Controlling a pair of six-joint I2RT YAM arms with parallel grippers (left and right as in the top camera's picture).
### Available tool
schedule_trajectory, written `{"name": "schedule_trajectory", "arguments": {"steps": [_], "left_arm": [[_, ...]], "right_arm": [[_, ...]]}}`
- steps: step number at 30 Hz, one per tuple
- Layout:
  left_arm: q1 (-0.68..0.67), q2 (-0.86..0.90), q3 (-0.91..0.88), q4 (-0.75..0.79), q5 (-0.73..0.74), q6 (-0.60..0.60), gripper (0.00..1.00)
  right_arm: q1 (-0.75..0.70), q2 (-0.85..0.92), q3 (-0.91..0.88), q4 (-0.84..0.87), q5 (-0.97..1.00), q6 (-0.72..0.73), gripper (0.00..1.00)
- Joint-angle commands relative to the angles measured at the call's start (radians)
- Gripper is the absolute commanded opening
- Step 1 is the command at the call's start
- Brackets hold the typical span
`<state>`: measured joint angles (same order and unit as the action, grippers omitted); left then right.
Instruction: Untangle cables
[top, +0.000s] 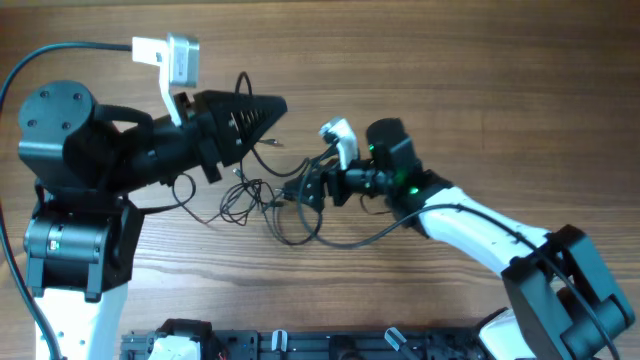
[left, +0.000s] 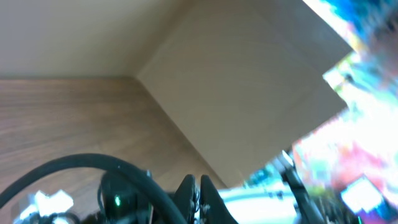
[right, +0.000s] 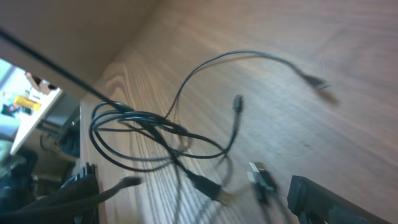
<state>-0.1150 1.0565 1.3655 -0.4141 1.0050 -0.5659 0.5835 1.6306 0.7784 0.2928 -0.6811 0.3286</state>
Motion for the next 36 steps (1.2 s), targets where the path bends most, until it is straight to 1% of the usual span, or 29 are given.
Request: {"name": "schedule_trajectory", "arguments": {"steps": [1,3,6,8,9,10,11,12,13,14,16,17,18,20,22,24,25,28,29,33,34,36], "left_arm": [[-0.008,0.004,0.009,0.018,-0.206,-0.137,0.04],[-0.008,0.009,0.009,0.023,-0.277,-0.172,0.04],[-0.008,0.021,0.009,0.030,-0.406,-0.237,0.04],[-0.008,0.032,0.009,0.037,-0.457,-0.284,0.04],[-0.008,0.041,0.009,0.040,-0.483,-0.319,0.04],[-0.008,0.048,0.009,0.041,-0.495,-0.338,0.04],[-0.008,0.058,0.009,0.041,-0.500,-0.348,0.04],[-0.008,0.067,0.009,0.040,-0.501,-0.362,0.04],[-0.008,0.077,0.009,0.040,-0.501,-0.363,0.04],[-0.010,0.087,0.009,0.040,-0.501,-0.363,0.04],[-0.019,0.109,0.009,0.040,-0.501,-0.363,0.04],[-0.033,0.128,0.009,0.042,-0.502,-0.363,0.04],[-0.040,0.138,0.009,0.042,-0.502,-0.363,0.04],[-0.051,0.158,0.009,0.051,-0.502,-0.363,0.04],[-0.063,0.174,0.009,0.070,-0.502,-0.369,0.04],[-0.071,0.182,0.009,0.089,-0.502,-0.386,0.04],[-0.075,0.183,0.009,0.101,-0.502,-0.392,0.04],[-0.087,0.183,0.009,0.128,-0.502,-0.397,0.04],[-0.095,0.183,0.009,0.134,-0.502,-0.409,0.04],[-0.114,0.183,0.009,0.134,-0.502,-0.411,0.04],[-0.119,0.183,0.009,0.134,-0.502,-0.411,0.04],[-0.126,0.183,0.009,0.134,-0.502,-0.411,0.04]], "right_arm": [[0.059,0.015,-0.002,-0.006,0.122,0.015,1.00],[0.085,0.015,-0.002,-0.011,0.169,0.018,1.00],[0.121,0.015,-0.002,-0.030,0.301,0.152,1.00],[0.138,0.015,-0.002,-0.066,0.397,0.235,1.00],[0.148,0.015,-0.002,-0.137,0.523,0.358,1.00],[0.150,0.015,-0.002,-0.187,0.586,0.440,1.00],[0.150,0.015,-0.002,-0.269,0.661,0.573,1.00],[0.150,0.015,-0.002,-0.348,0.707,0.693,1.00],[0.150,0.015,-0.002,-0.401,0.718,0.749,1.00],[0.150,0.015,-0.002,-0.419,0.711,0.730,1.00],[0.150,0.002,-0.002,-0.387,0.644,0.614,1.00],[0.151,-0.027,-0.002,-0.327,0.538,0.495,0.94],[0.155,-0.049,-0.002,-0.281,0.460,0.414,0.88],[0.173,-0.092,-0.002,-0.196,0.341,0.287,0.86],[0.203,-0.121,-0.002,-0.127,0.313,0.179,0.88],[0.236,-0.121,-0.002,-0.077,0.346,0.087,0.97],[0.251,-0.111,-0.002,-0.059,0.385,0.064,1.00],[0.284,-0.056,-0.002,0.003,0.499,0.057,1.00],[0.291,-0.019,-0.002,0.052,0.509,0.056,1.00],[0.294,0.099,0.007,0.226,0.427,0.048,1.00],[0.294,0.128,0.018,0.251,0.392,0.039,1.00],[0.294,0.168,0.052,0.244,0.359,0.034,1.00]]}}
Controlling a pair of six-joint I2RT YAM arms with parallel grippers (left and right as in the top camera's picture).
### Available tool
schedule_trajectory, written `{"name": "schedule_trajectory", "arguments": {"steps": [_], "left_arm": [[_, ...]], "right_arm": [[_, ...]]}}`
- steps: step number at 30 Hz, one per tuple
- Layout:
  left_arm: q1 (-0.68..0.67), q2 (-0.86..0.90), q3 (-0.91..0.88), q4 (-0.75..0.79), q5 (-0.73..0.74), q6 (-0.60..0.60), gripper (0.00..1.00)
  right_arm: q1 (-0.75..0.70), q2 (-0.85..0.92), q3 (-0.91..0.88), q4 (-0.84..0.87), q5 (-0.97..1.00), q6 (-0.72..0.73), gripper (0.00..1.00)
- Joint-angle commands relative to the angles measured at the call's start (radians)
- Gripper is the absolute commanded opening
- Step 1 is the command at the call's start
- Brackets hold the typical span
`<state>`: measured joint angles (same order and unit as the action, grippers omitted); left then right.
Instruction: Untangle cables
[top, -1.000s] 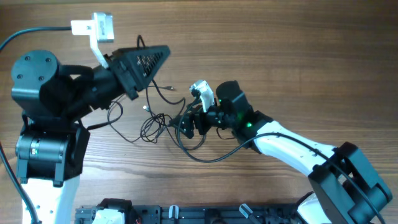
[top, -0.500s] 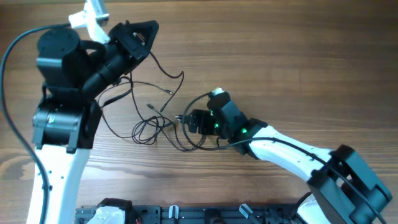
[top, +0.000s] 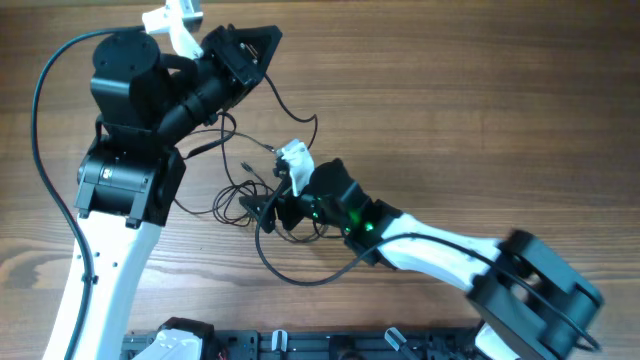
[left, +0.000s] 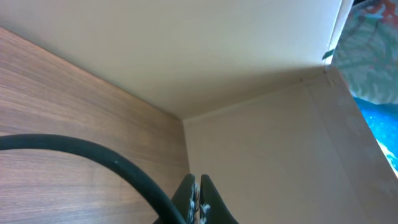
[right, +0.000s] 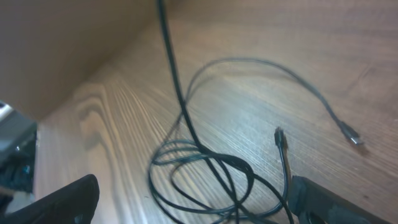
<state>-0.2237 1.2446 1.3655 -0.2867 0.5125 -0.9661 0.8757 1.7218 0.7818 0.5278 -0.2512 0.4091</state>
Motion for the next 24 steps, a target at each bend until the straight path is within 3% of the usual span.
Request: {"name": "schedule_trajectory", "arguments": {"steps": [1,7,14,17,18,19,21,23,24], "left_arm": [[-0.020,-0.005,0.009,0.006,-0.009,-0.011,0.04],[-0.021,-0.005,0.009,0.006,-0.009,-0.011,0.04],[-0.021,-0.005,0.009,0.005,-0.008,-0.011,0.04],[-0.023,-0.005,0.009,0.005,-0.008,-0.011,0.04],[-0.026,-0.005,0.009,0.005,-0.008,-0.011,0.04],[-0.029,-0.005,0.009,0.006,-0.008,-0.011,0.04],[-0.035,-0.006,0.009,0.006,-0.008,-0.011,0.04],[-0.039,-0.008,0.009,0.006,-0.008,-0.011,0.04],[-0.039,-0.011,0.009,0.006,-0.007,-0.010,0.04]], "right_arm": [[0.003,0.099,0.076,-0.012,-0.085,-0.077,1.00],[0.048,0.183,0.184,-0.059,-0.074,-0.235,1.00],[0.096,0.335,0.248,-0.095,0.093,-0.446,1.00],[0.095,0.367,0.264,-0.094,0.229,-0.465,0.98],[0.094,0.370,0.270,-0.093,0.303,-0.465,0.90],[0.092,0.370,0.272,-0.089,0.361,-0.463,0.70],[0.085,0.369,0.275,-0.079,0.470,-0.443,0.41],[0.069,0.369,0.275,-0.088,0.593,-0.365,0.24],[0.058,0.368,0.275,-0.106,0.638,-0.343,0.23]]}}
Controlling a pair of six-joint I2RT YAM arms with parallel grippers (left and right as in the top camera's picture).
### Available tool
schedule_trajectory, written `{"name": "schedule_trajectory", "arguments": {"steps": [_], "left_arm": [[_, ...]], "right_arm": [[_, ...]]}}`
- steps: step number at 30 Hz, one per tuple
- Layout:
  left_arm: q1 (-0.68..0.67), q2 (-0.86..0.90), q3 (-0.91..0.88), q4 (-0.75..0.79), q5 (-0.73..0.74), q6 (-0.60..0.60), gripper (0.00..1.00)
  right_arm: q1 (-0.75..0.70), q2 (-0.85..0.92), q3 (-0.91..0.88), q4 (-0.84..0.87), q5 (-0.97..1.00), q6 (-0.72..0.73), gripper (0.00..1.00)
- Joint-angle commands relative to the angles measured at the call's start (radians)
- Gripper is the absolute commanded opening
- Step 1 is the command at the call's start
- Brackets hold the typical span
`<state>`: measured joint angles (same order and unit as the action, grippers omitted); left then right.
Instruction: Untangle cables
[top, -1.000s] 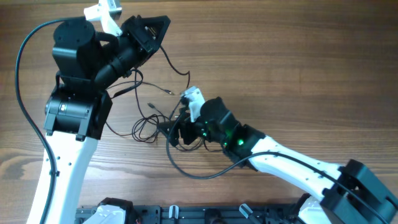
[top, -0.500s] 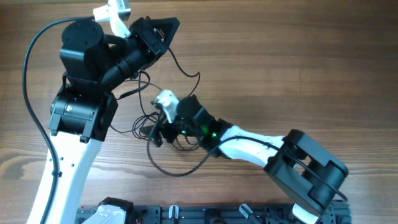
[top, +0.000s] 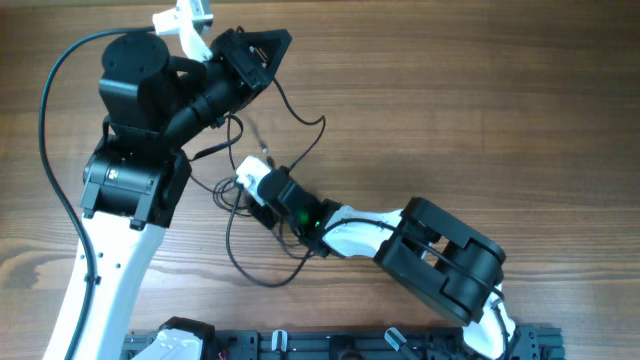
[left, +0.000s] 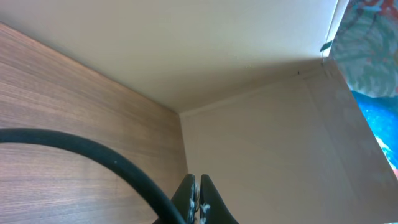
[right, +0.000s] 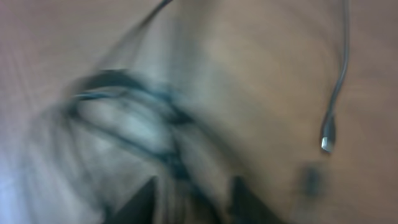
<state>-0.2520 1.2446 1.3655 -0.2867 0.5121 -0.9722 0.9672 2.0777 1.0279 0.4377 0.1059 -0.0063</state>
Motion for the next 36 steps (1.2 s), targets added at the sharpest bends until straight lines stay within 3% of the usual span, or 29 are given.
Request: {"name": "schedule_trajectory", "arguments": {"steps": [1,8,12,15,23,25,28,29,32,36], "left_arm": [[-0.011,-0.013,0.009,0.006,-0.005,-0.004,0.04],[0.046,-0.074,0.010,0.024,-0.005,0.032,0.04],[0.114,-0.135,0.009,0.004,-0.005,0.136,0.04],[0.188,-0.173,0.009,-0.056,-0.009,0.158,0.04],[0.438,-0.183,0.009,-0.270,-0.009,0.158,0.04],[0.439,-0.159,0.009,-0.332,-0.005,0.169,0.04],[0.403,-0.119,0.009,-0.379,0.002,0.214,0.04],[0.391,-0.109,0.009,-0.384,0.007,0.225,0.04],[0.328,-0.068,0.009,-0.370,0.067,0.283,0.04],[0.227,-0.019,0.009,-0.306,0.237,0.457,0.04]], "right_arm": [[-0.048,0.010,0.029,-0.045,0.323,0.087,0.23],[-0.220,-0.025,0.029,-0.365,0.590,0.216,0.25],[-0.409,-0.026,0.029,-0.562,0.571,0.388,0.28],[-0.562,-0.026,0.028,-0.649,0.430,0.483,0.29],[-0.888,-0.026,0.028,-0.674,-0.117,0.476,0.35],[-0.916,-0.026,0.028,-0.674,-0.219,0.476,0.44],[-0.920,-0.040,0.029,-0.679,-0.291,0.462,0.90],[-0.919,-0.049,0.029,-0.681,-0.310,0.452,1.00],[-0.919,-0.115,0.029,-0.710,-0.341,0.450,1.00],[-0.919,-0.287,0.029,-0.752,-0.393,0.369,1.00]]}}
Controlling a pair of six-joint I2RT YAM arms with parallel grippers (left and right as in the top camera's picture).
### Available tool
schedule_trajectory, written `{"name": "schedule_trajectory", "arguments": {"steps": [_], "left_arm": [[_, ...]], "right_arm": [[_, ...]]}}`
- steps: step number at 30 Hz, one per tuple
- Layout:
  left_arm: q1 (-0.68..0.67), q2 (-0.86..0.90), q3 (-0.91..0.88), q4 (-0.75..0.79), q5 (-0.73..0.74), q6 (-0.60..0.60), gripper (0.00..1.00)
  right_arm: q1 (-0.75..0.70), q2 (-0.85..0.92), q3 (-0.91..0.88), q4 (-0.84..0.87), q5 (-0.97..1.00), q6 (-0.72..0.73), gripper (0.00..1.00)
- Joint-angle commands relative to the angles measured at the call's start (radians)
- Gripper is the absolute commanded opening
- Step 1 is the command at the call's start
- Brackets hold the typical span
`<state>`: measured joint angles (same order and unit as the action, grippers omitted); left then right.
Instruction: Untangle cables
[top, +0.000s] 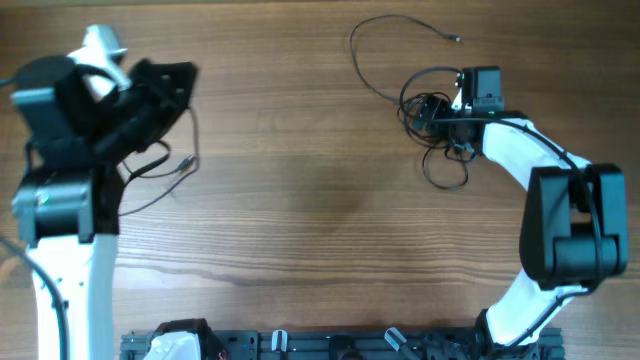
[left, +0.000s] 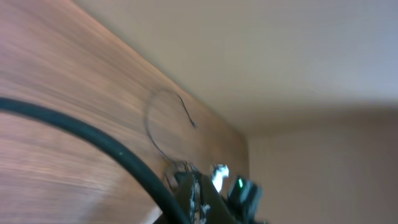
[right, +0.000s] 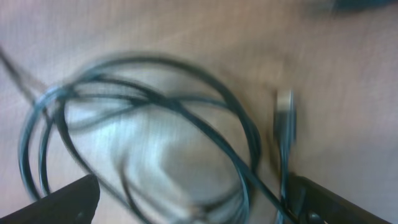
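A tangle of black cables lies at the table's far right, with one thin strand looping away toward the far edge. My right gripper stands open over that tangle; in the right wrist view its fingers are wide apart round the coil, beside a USB plug. At the far left my left gripper is shut on a separate thin black cable, which hangs down from it onto the table.
The wooden table stretches between the two arms. A thick black camera lead crosses the left wrist view. A dark rail runs along the near edge.
The left gripper has gone from the upper middle-left to the far left with its thin cable. The right gripper and the tangle are now at the far right instead of the middle-left.
Both grippers first met over one tangle in the middle. Then the left held a strand up at the far left-centre while the right stayed low at the tangle, twice. Now one cable is at the left and the remaining coil at the right.
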<state>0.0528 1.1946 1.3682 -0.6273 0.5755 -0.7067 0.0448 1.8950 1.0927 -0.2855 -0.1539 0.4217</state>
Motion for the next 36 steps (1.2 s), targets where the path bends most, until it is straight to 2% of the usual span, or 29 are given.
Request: {"name": "schedule_trajectory", "arguments": {"steps": [1,3,7,10,14,20,25,29,33,36], "left_arm": [[-0.100,0.038,0.006,0.040,0.209,0.244,0.04],[-0.147,0.046,0.006,0.035,0.259,0.357,0.04],[-0.223,0.049,0.006,0.012,0.277,0.496,0.04],[-0.260,0.049,0.006,0.014,0.342,0.499,0.04],[-0.290,0.049,0.006,-0.015,0.537,0.585,0.04],[-0.292,0.049,0.006,-0.034,0.763,0.621,0.04],[-0.293,0.049,0.006,0.033,0.915,0.621,0.04],[-0.292,0.049,0.006,0.041,0.917,0.621,0.04],[-0.292,0.049,0.006,0.041,0.910,0.621,0.04],[-0.292,0.049,0.006,0.040,0.854,0.621,0.04]], "right_arm": [[0.003,-0.156,-0.036,-0.033,-0.173,-0.100,1.00],[0.003,-0.257,-0.036,-0.033,-0.281,-0.199,1.00],[0.003,-0.407,-0.036,-0.040,-0.575,-0.418,1.00],[0.003,-0.454,-0.037,-0.058,-0.728,-0.503,1.00],[0.003,-0.456,-0.039,-0.064,-0.801,-0.554,1.00],[0.003,-0.441,-0.058,-0.034,-1.085,-0.780,1.00],[0.024,-0.390,-0.066,0.059,-1.254,-0.800,1.00],[0.087,-0.313,-0.066,0.142,-1.315,-0.795,0.99],[0.186,-0.246,-0.066,0.241,-1.348,-0.723,0.99],[0.253,-0.230,-0.066,0.277,-1.390,-0.706,0.95]]}}
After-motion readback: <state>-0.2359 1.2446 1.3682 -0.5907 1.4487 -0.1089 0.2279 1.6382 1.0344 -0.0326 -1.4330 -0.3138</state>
